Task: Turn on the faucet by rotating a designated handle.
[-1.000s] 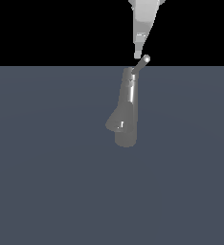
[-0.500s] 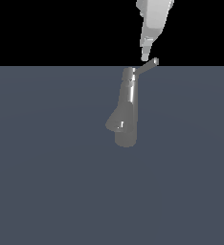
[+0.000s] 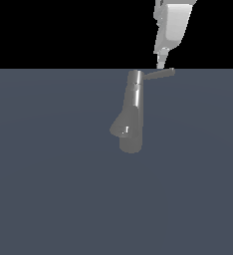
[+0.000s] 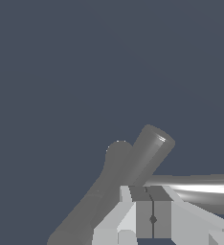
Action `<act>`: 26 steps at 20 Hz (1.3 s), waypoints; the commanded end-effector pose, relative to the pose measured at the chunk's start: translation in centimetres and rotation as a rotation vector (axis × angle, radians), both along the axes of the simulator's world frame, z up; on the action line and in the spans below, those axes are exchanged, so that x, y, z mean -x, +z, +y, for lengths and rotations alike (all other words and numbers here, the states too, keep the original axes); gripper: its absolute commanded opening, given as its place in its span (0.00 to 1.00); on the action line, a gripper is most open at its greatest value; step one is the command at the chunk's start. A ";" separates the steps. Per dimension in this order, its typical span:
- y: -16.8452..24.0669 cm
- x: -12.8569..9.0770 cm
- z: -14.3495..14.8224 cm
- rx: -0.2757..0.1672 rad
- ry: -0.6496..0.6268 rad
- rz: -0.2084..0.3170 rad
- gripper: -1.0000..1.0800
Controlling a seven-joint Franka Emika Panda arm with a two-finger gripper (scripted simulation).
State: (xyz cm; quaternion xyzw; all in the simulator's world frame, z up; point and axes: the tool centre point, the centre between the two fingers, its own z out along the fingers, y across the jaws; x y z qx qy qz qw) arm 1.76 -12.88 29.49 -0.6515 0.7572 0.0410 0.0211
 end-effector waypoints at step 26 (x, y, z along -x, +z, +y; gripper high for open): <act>-4.7 -5.8 -3.6 -0.002 -0.023 0.027 0.00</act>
